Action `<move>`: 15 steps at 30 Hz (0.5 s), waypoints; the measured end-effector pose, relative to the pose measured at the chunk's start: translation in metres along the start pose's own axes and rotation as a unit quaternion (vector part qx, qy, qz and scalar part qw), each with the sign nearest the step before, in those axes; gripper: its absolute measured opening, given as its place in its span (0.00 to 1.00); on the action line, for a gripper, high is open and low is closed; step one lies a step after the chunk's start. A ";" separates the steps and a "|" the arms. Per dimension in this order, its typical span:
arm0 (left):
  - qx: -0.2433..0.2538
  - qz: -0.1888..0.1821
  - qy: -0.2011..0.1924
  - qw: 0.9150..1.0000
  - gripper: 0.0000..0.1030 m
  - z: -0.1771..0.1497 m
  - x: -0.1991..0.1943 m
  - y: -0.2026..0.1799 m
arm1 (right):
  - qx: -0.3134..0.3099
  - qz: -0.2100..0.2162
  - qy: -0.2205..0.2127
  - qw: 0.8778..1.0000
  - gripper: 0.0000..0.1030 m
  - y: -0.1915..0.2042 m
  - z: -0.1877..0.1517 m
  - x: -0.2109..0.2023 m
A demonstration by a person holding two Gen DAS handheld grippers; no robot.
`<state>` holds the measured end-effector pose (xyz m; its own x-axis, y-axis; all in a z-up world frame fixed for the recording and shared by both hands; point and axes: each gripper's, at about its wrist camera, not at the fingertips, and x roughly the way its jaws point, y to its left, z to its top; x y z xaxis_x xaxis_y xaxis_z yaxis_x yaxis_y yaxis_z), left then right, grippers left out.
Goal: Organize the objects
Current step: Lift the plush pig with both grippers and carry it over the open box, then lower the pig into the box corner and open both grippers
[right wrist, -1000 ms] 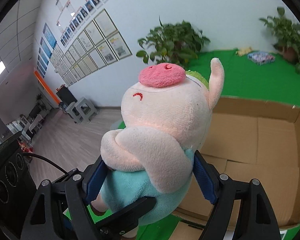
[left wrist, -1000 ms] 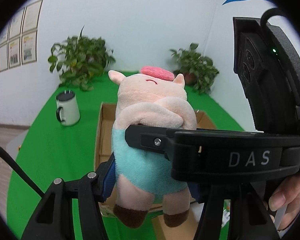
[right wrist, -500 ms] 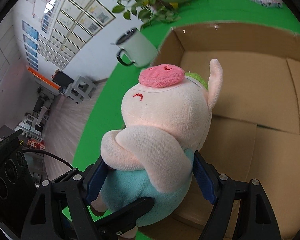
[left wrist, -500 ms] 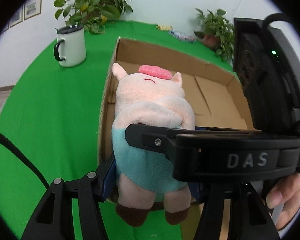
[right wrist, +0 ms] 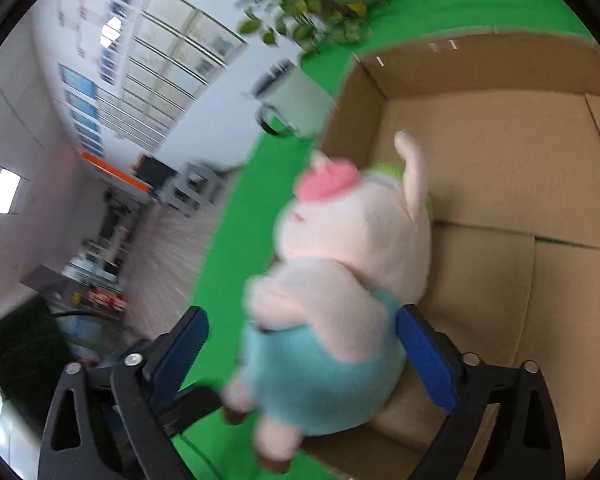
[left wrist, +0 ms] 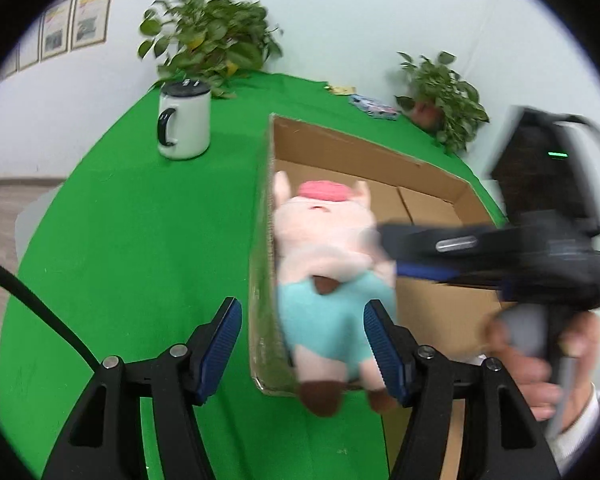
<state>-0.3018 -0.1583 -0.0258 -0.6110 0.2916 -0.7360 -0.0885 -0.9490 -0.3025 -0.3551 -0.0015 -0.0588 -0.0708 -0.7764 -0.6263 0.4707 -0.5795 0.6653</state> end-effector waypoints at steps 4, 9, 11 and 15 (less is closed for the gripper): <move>-0.019 -0.020 0.028 0.999 0.37 0.001 0.023 0.014 | -0.001 -0.029 -0.051 0.998 0.95 0.006 -0.010 -0.053; -0.041 -0.063 0.021 0.997 0.24 -0.003 0.024 0.024 | -0.028 -0.191 -0.147 0.970 0.95 -0.003 -0.068 -0.157; -0.036 -0.058 0.023 0.997 0.18 -0.003 0.025 0.023 | -0.026 -0.271 -0.171 0.947 0.95 -0.022 -0.091 -0.197; -0.032 -0.038 0.032 0.998 0.10 -0.001 0.025 0.022 | 0.040 -0.350 -0.161 0.922 0.91 -0.089 -0.113 -0.253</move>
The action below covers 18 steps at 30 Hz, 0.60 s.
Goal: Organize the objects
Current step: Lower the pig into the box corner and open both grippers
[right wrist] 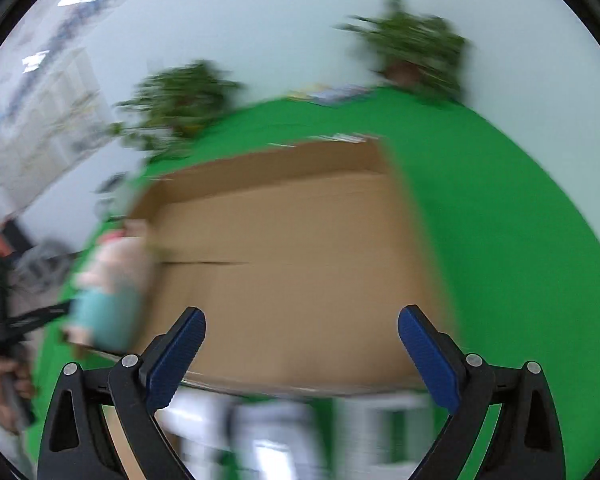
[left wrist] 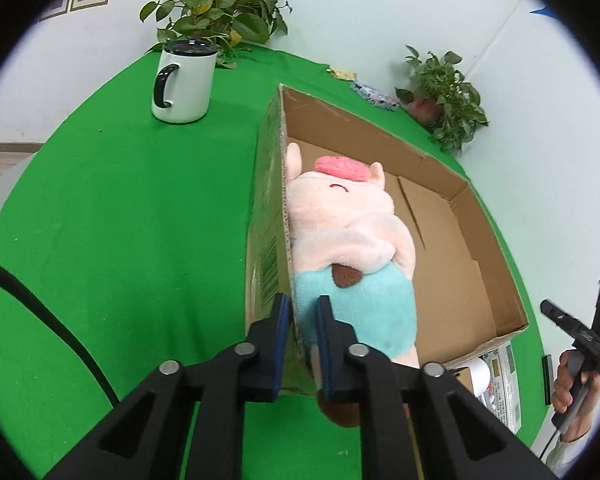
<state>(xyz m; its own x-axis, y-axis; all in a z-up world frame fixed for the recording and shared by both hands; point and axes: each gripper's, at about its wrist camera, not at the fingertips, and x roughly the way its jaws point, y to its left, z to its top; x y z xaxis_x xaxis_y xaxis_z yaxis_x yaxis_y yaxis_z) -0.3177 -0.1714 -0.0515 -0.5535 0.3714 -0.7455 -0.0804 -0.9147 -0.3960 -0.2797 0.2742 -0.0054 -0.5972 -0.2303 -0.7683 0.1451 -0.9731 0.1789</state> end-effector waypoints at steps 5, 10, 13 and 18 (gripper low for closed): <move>-0.002 0.014 -0.002 1.000 0.08 -0.004 -0.002 -0.001 | 0.055 -0.004 0.089 0.994 0.44 -0.059 -0.007 0.057; 0.005 0.033 0.001 0.999 0.07 -0.013 -0.007 -0.010 | 0.011 -0.023 0.086 0.996 0.24 -0.043 -0.005 0.060; 0.011 0.035 0.007 0.999 0.07 -0.024 -0.015 -0.015 | 0.005 -0.027 0.094 0.995 0.24 -0.045 -0.008 0.054; 0.025 0.048 0.016 0.998 0.06 -0.044 -0.025 -0.024 | 0.010 -0.027 0.088 0.996 0.23 -0.054 -0.010 0.039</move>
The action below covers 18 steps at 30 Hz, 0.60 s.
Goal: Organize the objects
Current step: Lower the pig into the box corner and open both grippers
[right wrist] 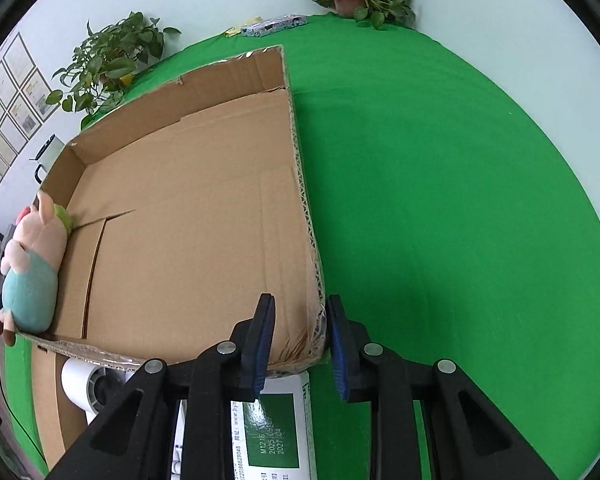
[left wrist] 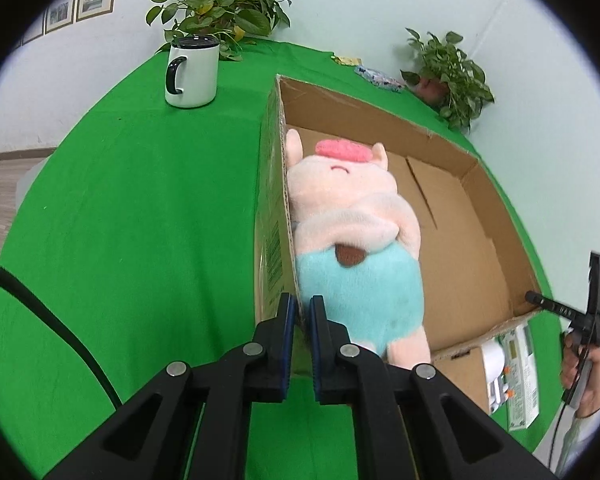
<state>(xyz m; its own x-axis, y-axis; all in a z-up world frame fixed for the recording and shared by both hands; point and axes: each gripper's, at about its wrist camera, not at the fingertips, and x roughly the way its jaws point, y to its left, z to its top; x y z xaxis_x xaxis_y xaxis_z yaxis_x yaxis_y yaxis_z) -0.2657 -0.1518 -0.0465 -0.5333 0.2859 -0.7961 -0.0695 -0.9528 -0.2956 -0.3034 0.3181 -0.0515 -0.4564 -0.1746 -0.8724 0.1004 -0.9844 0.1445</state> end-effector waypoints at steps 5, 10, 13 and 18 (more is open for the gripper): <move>0.021 0.038 -0.027 0.999 0.06 -0.007 -0.017 -0.011 | -0.024 -0.026 -0.031 0.999 0.36 0.019 -0.008 -0.031; 0.099 0.068 -0.134 0.984 0.30 -0.030 -0.076 -0.066 | -0.071 0.026 -0.137 0.988 0.99 0.068 -0.063 -0.114; 0.116 0.075 -0.206 0.969 0.87 -0.060 -0.115 -0.101 | -0.107 0.066 -0.164 0.979 0.99 0.104 -0.104 -0.153; 0.092 0.046 -0.235 0.967 0.87 -0.111 -0.153 -0.132 | -0.116 0.055 -0.185 0.974 0.99 0.148 -0.169 -0.189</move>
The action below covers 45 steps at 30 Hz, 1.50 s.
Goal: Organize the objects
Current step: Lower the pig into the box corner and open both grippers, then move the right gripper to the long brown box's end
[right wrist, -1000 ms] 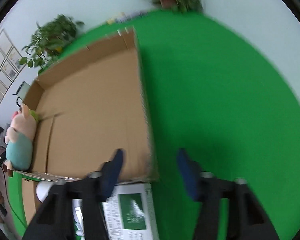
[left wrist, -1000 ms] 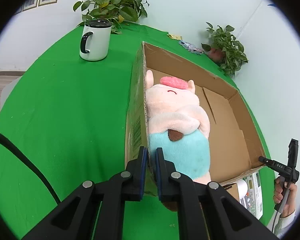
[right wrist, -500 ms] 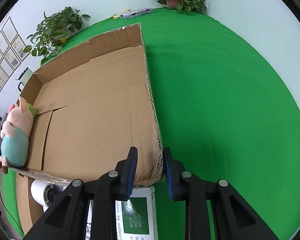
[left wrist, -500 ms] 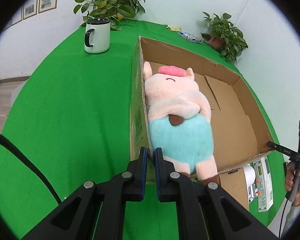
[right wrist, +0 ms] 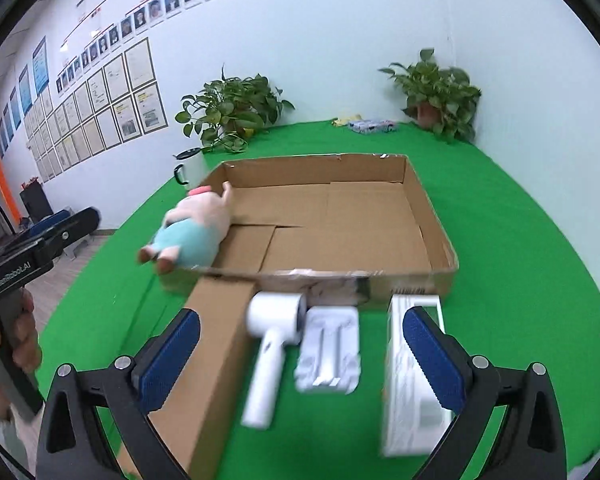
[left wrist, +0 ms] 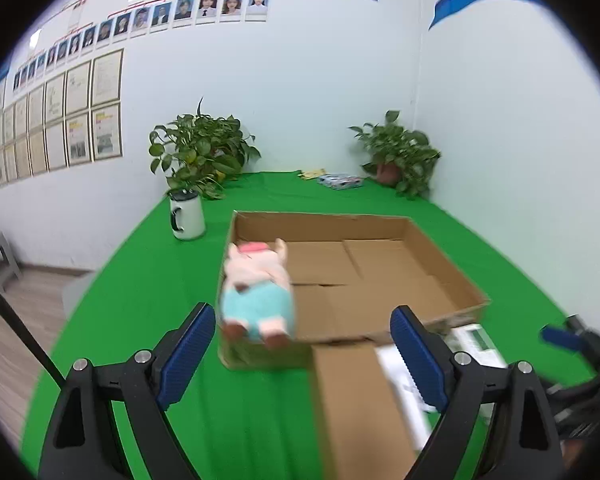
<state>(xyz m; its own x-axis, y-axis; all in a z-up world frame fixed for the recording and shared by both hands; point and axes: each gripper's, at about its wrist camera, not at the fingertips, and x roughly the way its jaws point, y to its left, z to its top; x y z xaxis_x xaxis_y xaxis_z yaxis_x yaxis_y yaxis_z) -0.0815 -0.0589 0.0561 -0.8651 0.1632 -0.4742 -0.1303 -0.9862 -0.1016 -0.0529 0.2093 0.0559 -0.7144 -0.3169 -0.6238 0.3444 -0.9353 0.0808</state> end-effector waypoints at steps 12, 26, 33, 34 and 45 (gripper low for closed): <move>-0.024 -0.008 0.021 0.999 0.87 -0.032 -0.045 -0.015 | -0.036 -0.027 -0.004 0.999 0.99 0.031 -0.060 -0.084; -0.006 -0.028 0.060 0.998 0.87 -0.063 -0.024 -0.016 | -0.023 -0.023 0.011 0.999 0.99 0.018 -0.085 -0.077; -0.028 -0.065 0.104 0.992 0.86 -0.073 -0.002 -0.004 | -0.036 -0.017 0.021 0.999 0.99 0.013 -0.091 -0.073; -0.030 -0.073 0.114 0.990 0.86 -0.077 0.003 -0.003 | -0.040 -0.015 0.022 0.999 0.99 0.015 -0.092 -0.071; -0.035 -0.085 0.180 0.979 0.84 -0.113 0.043 0.003 | -0.055 0.101 0.118 0.986 0.99 0.052 -0.126 -0.030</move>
<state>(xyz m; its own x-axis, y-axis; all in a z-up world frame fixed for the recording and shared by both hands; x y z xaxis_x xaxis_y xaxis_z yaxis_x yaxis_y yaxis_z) -0.0647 -0.0523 -0.0640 -0.6053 0.3365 -0.7214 -0.2137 -0.9417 -0.2599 0.0631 0.1895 -0.0191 -0.4675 -0.4368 -0.7686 0.5383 -0.8303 0.1444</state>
